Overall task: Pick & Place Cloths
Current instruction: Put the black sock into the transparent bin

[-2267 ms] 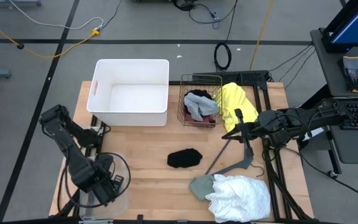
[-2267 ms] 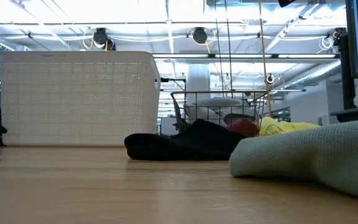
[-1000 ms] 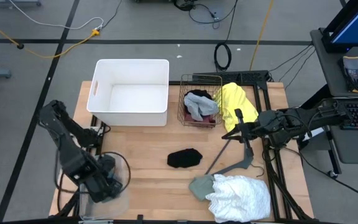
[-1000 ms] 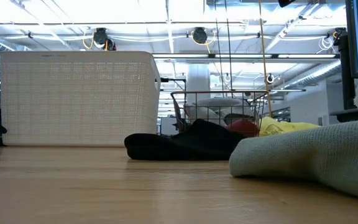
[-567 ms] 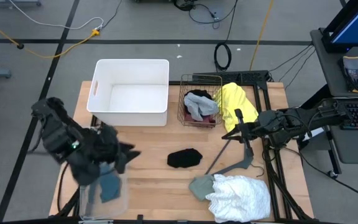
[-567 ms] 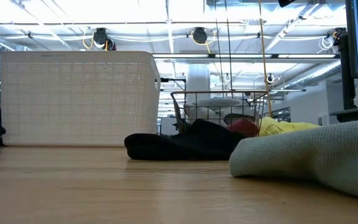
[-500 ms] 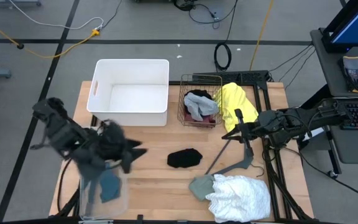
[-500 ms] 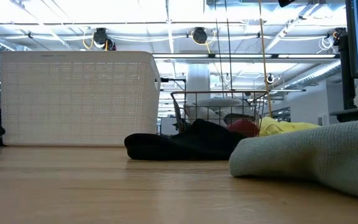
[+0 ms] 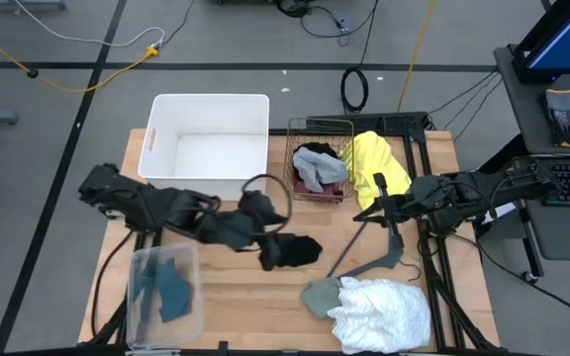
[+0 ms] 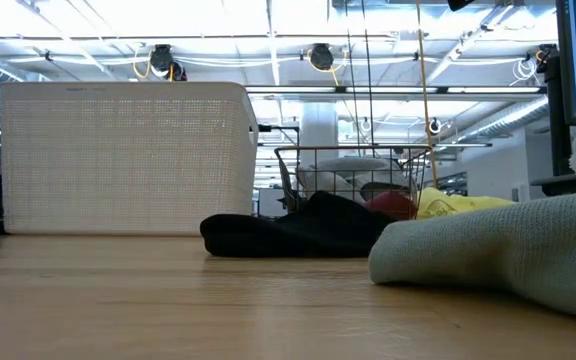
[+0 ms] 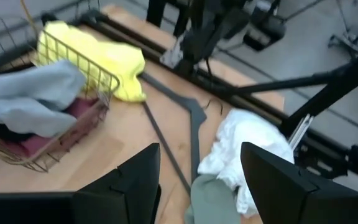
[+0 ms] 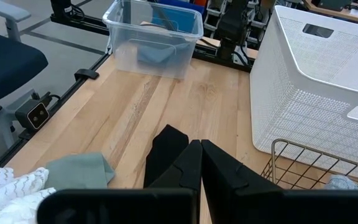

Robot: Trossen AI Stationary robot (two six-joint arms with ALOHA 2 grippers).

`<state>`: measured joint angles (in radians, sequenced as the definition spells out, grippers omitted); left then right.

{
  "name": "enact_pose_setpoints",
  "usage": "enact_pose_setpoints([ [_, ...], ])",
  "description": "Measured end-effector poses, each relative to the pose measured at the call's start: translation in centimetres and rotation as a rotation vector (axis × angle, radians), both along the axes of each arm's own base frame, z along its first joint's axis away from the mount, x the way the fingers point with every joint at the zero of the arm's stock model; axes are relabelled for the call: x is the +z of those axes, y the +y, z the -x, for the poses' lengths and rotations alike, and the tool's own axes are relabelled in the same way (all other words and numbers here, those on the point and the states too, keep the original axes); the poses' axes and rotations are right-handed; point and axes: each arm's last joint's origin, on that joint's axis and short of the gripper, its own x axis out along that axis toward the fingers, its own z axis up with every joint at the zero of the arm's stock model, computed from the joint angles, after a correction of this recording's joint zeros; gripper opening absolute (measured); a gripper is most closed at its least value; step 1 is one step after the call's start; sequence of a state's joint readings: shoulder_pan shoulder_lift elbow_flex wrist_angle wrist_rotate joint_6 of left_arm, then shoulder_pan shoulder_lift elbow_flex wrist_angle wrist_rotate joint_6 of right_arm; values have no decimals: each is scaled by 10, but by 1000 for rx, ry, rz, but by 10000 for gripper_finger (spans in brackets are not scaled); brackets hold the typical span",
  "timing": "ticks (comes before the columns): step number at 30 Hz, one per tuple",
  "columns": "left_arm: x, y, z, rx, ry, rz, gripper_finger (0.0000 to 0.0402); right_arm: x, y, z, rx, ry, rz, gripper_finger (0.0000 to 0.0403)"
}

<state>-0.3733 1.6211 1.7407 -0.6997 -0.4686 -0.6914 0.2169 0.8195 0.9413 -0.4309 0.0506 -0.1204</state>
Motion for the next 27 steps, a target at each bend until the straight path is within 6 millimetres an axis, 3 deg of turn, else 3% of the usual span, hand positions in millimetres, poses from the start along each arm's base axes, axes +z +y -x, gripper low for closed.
enact_pose_setpoints([
  [8,-21,5,-21,-33,71,17,227,0,0,0,0,0,0,4],
  [27,-20,-9,-17,-59,58,-20,227,0,0,0,0,0,0,4],
])
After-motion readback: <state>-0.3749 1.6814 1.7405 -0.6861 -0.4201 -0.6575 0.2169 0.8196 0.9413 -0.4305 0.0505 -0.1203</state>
